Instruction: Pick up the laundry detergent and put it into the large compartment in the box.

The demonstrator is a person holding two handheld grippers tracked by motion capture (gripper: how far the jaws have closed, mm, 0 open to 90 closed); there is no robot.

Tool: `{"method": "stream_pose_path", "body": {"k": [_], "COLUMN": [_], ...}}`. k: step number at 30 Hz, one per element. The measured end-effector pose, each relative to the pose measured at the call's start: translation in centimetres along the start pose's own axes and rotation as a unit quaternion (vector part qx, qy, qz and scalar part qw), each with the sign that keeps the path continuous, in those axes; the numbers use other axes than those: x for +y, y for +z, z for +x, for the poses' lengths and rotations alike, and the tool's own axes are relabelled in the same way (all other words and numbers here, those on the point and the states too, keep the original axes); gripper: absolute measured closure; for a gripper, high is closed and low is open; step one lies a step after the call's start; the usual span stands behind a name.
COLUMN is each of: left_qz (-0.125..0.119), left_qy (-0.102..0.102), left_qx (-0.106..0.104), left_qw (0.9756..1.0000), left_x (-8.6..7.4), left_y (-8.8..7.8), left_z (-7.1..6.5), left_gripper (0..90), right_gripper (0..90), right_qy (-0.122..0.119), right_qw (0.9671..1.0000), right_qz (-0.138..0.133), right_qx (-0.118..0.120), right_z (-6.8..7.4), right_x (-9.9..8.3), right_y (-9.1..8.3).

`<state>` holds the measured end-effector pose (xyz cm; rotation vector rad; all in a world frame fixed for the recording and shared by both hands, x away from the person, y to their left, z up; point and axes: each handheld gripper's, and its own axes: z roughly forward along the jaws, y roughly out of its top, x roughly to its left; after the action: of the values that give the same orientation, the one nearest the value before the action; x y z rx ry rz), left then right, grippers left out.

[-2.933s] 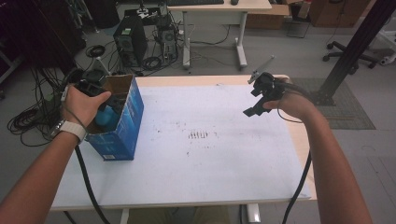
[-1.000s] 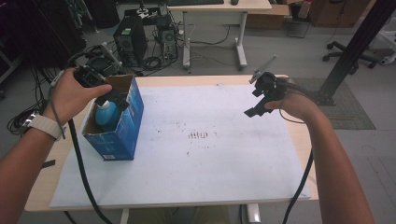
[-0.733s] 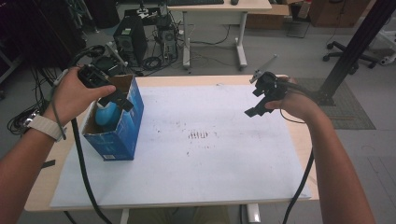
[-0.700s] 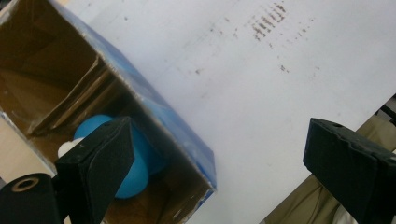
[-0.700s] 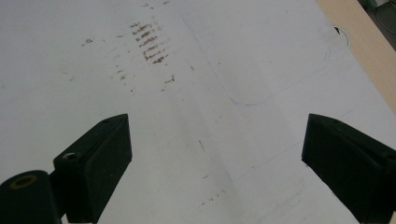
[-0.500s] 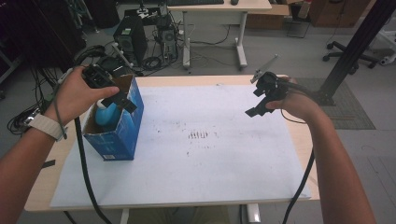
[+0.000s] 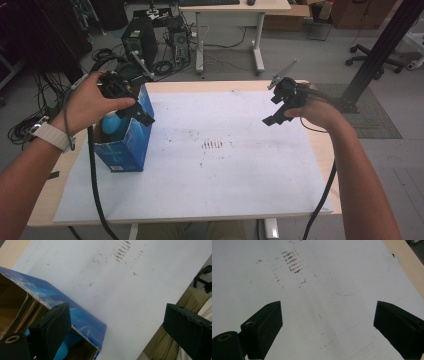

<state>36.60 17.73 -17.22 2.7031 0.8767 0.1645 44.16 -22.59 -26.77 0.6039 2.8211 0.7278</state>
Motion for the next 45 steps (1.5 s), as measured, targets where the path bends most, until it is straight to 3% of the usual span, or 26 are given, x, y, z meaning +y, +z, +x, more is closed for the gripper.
{"method": "stream_pose_path", "body": {"k": [18,28,38,45], "left_qz": [-0.008,-0.005,-0.005,-0.002], "left_qy": [0.063,0.081,0.111,0.140], "left_qx": [-0.013,-0.021,-0.023,-0.030], "left_qw": [0.9979,0.9965,0.9935,0.9897], "left_x": [1.3,1.7,2.0,2.3], "left_y": [0.2,0.8,1.3,1.8], "left_z": [-2.2,-2.9,-3.9,-4.8], "left_gripper": [8.3,8.3,8.3,8.4], "right_gripper": [8.5,8.6,8.6,8.6], "right_qy": [0.002,0.002,0.001,-0.001], "right_qw": [1.0000,1.0000,1.0000,1.0000], "right_qz": [0.000,-0.004,-0.006,-0.006], "right_qx": [0.001,0.002,0.001,0.002], "right_z": [0.2,0.4,0.3,0.4], "right_x": [-0.2,-0.3,-0.3,-0.2], "right_y": [-0.2,-0.2,-0.3,-0.4]}}
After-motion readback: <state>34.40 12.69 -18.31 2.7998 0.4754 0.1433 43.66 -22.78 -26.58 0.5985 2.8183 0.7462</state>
